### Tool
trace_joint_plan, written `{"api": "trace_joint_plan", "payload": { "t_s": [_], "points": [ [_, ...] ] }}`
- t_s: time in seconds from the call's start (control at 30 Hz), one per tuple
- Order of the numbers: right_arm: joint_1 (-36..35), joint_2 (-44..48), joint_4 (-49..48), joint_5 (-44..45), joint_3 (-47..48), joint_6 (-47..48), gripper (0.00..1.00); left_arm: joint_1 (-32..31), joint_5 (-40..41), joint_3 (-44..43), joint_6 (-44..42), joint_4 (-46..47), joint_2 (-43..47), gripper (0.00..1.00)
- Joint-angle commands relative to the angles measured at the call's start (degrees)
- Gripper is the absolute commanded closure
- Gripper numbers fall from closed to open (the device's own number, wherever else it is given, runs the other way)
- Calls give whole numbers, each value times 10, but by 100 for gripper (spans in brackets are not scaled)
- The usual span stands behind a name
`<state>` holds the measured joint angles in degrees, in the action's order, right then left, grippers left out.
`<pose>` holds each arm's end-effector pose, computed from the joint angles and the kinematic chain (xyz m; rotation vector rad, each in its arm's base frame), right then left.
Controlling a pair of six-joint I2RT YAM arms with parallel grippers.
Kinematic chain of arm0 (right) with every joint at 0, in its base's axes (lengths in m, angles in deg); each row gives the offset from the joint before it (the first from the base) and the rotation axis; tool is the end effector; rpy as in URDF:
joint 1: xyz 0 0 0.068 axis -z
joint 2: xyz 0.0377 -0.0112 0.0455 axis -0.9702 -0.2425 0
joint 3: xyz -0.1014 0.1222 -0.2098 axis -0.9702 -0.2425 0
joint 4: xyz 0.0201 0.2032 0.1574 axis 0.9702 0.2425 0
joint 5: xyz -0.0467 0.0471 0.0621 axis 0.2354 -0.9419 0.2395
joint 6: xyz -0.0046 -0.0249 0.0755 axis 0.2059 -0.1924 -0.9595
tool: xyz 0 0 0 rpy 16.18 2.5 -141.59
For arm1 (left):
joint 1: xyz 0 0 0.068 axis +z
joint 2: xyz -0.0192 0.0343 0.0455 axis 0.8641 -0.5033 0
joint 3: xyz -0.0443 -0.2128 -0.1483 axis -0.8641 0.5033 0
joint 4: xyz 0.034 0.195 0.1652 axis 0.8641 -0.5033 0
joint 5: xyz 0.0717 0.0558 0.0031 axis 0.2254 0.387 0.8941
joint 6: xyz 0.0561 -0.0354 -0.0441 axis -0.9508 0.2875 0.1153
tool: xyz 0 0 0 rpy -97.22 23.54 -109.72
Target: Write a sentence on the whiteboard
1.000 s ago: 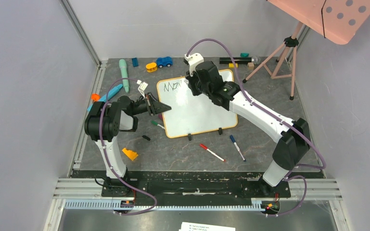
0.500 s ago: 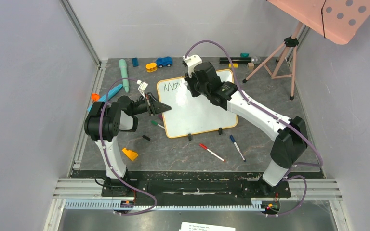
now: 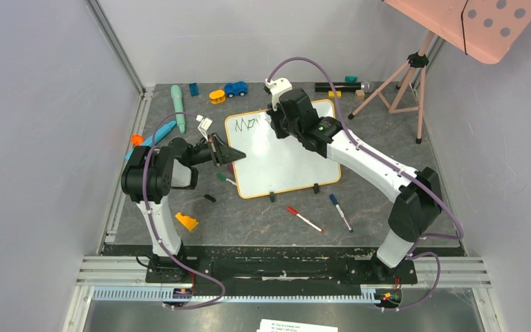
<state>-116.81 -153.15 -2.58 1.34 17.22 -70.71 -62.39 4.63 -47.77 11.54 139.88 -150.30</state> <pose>0.3284 0.2680 0.3163 -0.5630 2.0126 0.2894 0.3385 -0.0802 0.1455 0.4725 1.6746 -1.5643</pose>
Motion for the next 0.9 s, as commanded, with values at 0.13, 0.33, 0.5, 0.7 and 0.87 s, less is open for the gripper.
{"api": "trace_joint_plan", "payload": {
  "t_s": [0.13, 0.33, 0.5, 0.7, 0.87],
  "points": [
    [15, 4, 2, 30, -8, -3, 100, 0, 4, -4, -67, 36, 2, 98],
    [16, 1, 12, 39, -2, -3, 100, 0, 4, -4, -67, 36, 2, 98],
    [17, 1, 13, 41, -4, -4, 100, 0, 3, -4, -67, 36, 2, 98],
    [18, 1, 12, 43, -3, -3, 100, 0, 4, -5, -67, 36, 1, 98],
    [18, -3, 8, 41, 4, -1, 100, 0, 4, -5, -67, 36, 1, 98]
  ]
}}
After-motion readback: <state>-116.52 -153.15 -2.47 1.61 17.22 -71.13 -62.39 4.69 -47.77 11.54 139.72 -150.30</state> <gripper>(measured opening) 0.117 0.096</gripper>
